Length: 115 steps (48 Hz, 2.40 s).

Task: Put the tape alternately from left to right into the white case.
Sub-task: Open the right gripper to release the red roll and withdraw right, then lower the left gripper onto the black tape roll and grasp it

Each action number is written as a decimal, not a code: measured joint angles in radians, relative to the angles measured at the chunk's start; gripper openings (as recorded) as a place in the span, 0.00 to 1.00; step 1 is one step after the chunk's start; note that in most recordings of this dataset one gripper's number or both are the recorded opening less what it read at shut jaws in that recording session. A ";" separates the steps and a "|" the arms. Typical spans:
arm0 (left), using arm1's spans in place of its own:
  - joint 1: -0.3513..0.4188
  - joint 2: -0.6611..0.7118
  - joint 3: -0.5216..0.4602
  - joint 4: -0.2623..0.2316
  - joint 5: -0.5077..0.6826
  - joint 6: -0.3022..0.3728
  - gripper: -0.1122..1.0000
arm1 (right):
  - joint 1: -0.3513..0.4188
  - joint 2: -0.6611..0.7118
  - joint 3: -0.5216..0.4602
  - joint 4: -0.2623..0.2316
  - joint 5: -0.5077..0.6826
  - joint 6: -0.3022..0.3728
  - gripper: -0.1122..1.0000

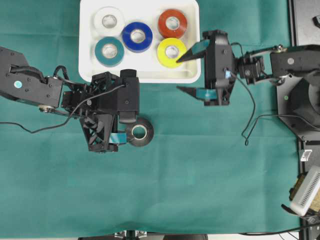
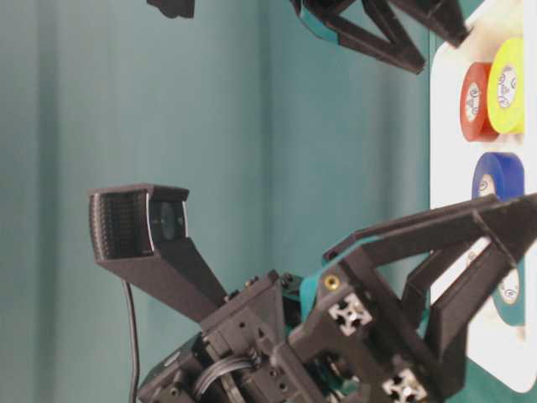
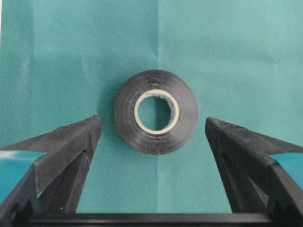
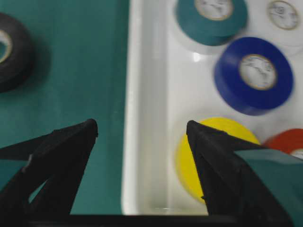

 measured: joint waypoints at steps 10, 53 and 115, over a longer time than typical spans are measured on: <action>0.000 0.000 0.000 0.000 0.000 -0.002 0.65 | 0.057 0.000 0.009 0.000 0.000 0.000 0.84; 0.018 0.083 -0.017 0.000 0.000 -0.017 0.64 | 0.141 0.000 0.025 0.000 0.002 0.002 0.85; 0.051 0.245 -0.077 -0.002 0.012 -0.124 0.64 | 0.143 0.000 0.025 0.000 0.003 0.000 0.84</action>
